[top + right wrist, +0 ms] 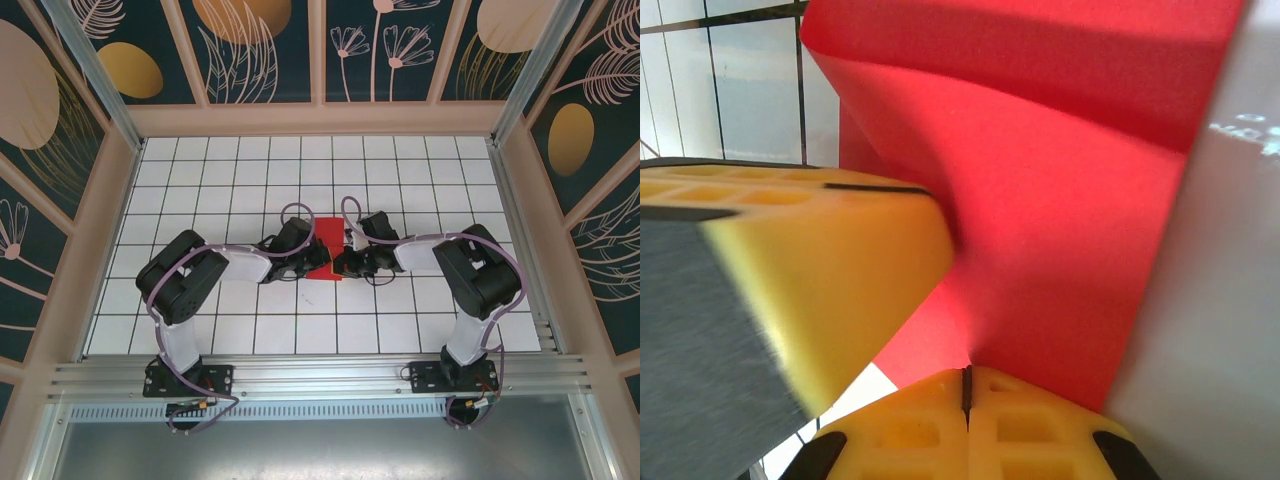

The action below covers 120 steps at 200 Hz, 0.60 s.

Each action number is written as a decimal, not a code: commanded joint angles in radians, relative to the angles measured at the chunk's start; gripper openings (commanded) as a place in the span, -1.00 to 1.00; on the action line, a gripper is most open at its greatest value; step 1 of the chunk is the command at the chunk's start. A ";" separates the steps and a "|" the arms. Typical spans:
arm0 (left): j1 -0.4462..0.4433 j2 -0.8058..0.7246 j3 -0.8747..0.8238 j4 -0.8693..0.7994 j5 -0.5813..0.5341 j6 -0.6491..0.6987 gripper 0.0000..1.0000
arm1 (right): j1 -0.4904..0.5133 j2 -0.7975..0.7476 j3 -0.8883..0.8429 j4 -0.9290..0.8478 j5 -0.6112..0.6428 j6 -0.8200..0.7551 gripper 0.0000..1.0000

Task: Fold a paper plane with a square sheet of paper (pick it up from the middle)
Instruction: Fold the triangle a second time at the center of the table.

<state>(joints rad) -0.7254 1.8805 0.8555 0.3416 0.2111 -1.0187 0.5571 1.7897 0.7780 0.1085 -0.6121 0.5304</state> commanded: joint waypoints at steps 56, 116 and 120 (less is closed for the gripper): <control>0.052 0.021 -0.013 0.001 -0.066 0.049 -0.88 | -0.001 0.044 -0.054 -0.067 0.075 -0.024 -1.00; 0.092 0.035 0.007 0.003 -0.066 0.084 -0.86 | -0.002 0.043 -0.061 -0.077 0.077 -0.033 -1.00; 0.094 0.036 0.007 0.001 -0.068 0.086 -0.86 | -0.002 0.043 -0.060 -0.079 0.077 -0.033 -1.00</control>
<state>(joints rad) -0.6640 1.8893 0.8555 0.3527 0.2047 -0.9764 0.5571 1.7897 0.7666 0.1303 -0.6121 0.5289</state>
